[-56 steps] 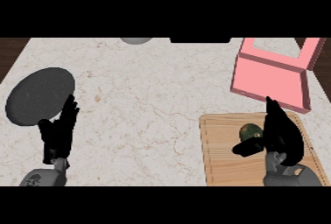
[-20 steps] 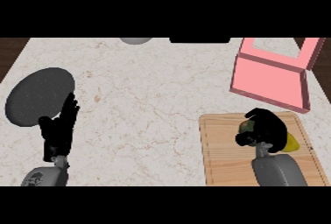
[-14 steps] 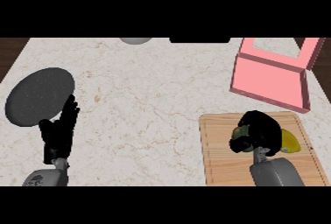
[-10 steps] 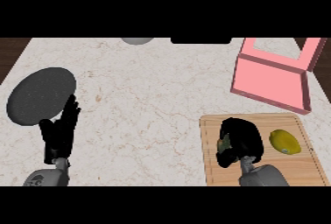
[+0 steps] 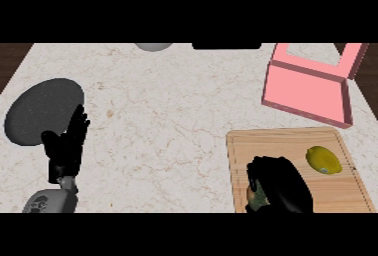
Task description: Pick the squash from the cutting board and place it in the cardboard box
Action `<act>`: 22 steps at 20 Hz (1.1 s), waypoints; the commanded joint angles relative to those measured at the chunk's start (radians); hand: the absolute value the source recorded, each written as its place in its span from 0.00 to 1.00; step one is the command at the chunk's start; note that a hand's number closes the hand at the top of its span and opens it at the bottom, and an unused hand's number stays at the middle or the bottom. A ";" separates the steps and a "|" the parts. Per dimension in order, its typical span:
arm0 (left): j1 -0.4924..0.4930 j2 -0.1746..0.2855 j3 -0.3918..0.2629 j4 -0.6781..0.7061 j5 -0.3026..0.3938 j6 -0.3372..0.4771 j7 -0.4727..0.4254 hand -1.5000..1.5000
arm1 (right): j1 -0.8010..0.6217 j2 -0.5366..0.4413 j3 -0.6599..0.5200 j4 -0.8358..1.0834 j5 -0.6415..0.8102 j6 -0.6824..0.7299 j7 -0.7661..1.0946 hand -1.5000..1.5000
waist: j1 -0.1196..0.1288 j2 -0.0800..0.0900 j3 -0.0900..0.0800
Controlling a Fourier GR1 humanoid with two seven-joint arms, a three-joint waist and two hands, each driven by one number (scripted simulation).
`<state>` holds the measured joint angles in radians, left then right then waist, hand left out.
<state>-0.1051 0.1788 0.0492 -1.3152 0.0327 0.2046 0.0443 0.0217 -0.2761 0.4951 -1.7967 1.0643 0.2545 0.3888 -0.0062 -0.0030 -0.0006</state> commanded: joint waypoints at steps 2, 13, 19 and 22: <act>0.010 0.019 0.028 0.042 0.013 -0.033 -0.022 0.50 | 0.058 -0.031 0.035 -0.261 0.025 0.052 0.029 1.00 | -0.003 0.000 0.000; 0.010 -0.004 0.002 -0.011 -0.028 0.006 -0.003 0.50 | -0.095 0.012 -0.252 -0.693 -0.192 0.342 0.207 1.00 | 0.002 0.002 0.000; 0.045 -0.027 0.002 0.009 -0.020 -0.012 -0.044 0.50 | -0.338 0.031 -0.451 -0.582 -0.222 0.474 0.224 1.00 | 0.007 0.002 0.000; 0.030 -0.026 -0.003 0.018 -0.029 -0.014 -0.045 0.50 | -0.341 -0.030 -0.605 -0.399 -0.216 0.307 0.023 1.00 | 0.009 0.004 0.001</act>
<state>-0.0817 0.1602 0.0539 -1.3056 0.0101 0.1977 0.0111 -0.2759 -0.2853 0.0151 -2.2767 0.8978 0.6369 0.5062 -0.0006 -0.0002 -0.0005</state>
